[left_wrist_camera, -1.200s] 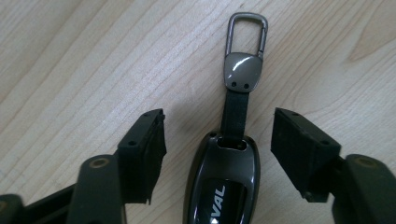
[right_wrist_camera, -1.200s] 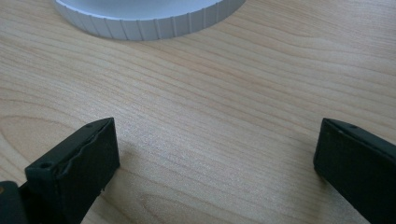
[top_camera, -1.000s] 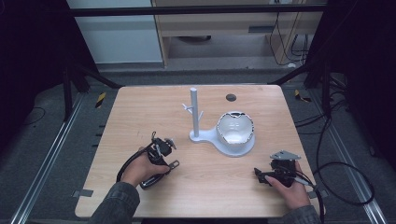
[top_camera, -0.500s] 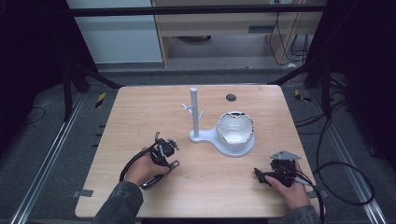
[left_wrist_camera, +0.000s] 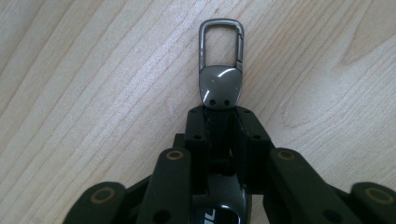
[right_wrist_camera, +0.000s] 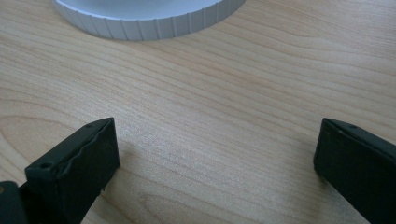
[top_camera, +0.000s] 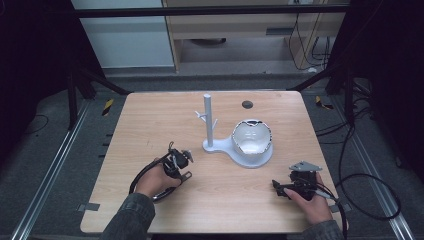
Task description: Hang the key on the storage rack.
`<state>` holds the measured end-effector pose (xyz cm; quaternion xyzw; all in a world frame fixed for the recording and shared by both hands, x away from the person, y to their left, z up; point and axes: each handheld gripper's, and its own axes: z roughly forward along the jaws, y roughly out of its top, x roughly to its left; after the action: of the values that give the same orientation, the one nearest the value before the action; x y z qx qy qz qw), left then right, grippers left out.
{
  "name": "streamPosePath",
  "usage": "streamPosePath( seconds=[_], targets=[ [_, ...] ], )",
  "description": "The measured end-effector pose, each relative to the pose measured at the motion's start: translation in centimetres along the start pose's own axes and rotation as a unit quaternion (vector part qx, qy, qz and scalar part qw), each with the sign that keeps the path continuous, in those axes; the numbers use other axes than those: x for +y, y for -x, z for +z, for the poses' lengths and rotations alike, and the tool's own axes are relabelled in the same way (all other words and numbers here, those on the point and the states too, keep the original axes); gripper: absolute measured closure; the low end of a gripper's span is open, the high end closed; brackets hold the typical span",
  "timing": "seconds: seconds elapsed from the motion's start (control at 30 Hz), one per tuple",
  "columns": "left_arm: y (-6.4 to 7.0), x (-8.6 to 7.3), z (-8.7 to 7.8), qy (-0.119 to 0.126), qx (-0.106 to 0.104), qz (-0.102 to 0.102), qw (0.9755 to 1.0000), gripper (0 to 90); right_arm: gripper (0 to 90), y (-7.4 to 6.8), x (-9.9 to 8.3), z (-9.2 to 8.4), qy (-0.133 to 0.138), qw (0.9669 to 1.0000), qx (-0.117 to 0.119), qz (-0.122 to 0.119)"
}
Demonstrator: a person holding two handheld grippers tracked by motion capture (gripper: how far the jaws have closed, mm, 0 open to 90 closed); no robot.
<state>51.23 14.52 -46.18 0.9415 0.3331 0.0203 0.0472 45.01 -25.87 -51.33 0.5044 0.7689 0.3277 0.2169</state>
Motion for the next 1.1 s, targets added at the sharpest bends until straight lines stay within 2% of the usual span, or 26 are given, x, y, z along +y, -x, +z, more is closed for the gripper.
streamPosePath(
  seconds=[0.1, 0.17, 0.4, 0.47, 0.5, 0.57, 0.77, 0.97, 1.1],
  targets=[
    [0.0, 0.0, -0.2, -0.005, 0.008, 0.005, 0.9999, 79.7, 0.5, 0.0, 0.0, 0.0, 0.000, 1.0000, 0.000, 0.000],
    [0.0, -0.1, -0.4, 0.005, 0.011, -0.006, 0.9999, 79.9, 0.5, 0.0, 0.0, 0.0, 0.000, 1.0000, 0.000, 0.000],
    [0.0, -1.5, -1.4, 0.047, 0.006, -0.015, 0.9988, 80.3, 0.5, 0.0, 0.0, 0.0, 0.000, 1.0000, 0.000, 0.000],
    [0.2, -2.5, -2.2, 0.081, 0.003, -0.024, 0.9964, 80.4, 0.5, 0.0, 0.0, 0.0, 0.000, 1.0000, 0.000, 0.000],
    [0.2, -2.5, -2.2, 0.081, 0.003, -0.024, 0.9964, 80.4, 0.5, 0.0, 0.0, 0.0, 0.000, 1.0000, 0.000, 0.000],
    [0.5, -3.1, -2.7, 0.098, 0.008, -0.024, 0.9948, 80.4, 0.4, 0.0, 0.0, 0.0, 0.000, 1.0000, 0.001, -0.001],
    [1.2, -4.9, -4.2, 0.153, 0.016, -0.023, 0.9878, 80.5, 0.5, 0.0, 0.1, 0.1, 0.000, 1.0000, 0.002, -0.001],
    [1.6, -6.2, -4.9, 0.185, 0.017, -0.025, 0.9822, 80.5, 0.5, 0.0, 0.1, 0.1, 0.000, 1.0000, 0.001, -0.001],
    [1.9, -6.8, -5.5, 0.217, 0.015, -0.026, 0.9757, 80.6, 0.5, 0.0, 0.1, 0.1, 0.000, 1.0000, 0.001, -0.001]
  ],
)
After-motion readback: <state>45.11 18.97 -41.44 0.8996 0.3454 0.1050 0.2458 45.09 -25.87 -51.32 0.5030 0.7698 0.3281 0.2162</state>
